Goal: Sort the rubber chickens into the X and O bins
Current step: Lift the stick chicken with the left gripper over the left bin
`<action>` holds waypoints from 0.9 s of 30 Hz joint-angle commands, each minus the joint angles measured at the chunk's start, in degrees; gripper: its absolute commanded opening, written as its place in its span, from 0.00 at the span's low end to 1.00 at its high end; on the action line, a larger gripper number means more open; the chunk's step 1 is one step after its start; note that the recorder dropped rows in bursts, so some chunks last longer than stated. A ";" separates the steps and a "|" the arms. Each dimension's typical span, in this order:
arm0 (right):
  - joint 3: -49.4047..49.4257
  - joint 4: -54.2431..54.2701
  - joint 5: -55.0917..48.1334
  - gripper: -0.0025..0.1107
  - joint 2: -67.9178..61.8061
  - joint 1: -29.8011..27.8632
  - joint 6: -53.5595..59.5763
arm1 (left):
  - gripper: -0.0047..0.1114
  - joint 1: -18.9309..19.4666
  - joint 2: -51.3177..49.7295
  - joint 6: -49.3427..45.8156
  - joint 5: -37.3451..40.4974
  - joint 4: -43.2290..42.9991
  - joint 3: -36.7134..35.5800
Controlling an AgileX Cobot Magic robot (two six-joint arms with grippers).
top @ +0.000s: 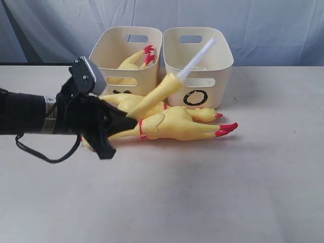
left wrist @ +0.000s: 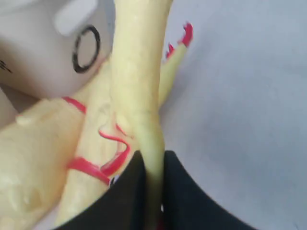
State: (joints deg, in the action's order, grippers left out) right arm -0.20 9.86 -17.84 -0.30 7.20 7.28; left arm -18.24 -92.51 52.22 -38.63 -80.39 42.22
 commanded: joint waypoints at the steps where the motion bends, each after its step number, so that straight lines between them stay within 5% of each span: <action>1: 0.20 0.01 0.35 0.01 0.30 0.28 0.25 | 0.04 -0.18 0.62 0.04 0.64 6.94 4.84; 9: 0.20 0.01 0.35 0.01 0.30 0.28 0.25 | 0.04 -0.07 -0.07 -4.24 10.23 16.45 14.27; 27: 0.20 0.01 0.35 0.01 0.30 0.28 0.25 | 0.04 0.05 -17.82 -13.77 18.32 20.62 34.55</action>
State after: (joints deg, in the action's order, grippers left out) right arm -0.20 9.86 -17.84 -0.30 7.20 7.28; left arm -18.24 -108.15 38.80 -23.14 -61.74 74.33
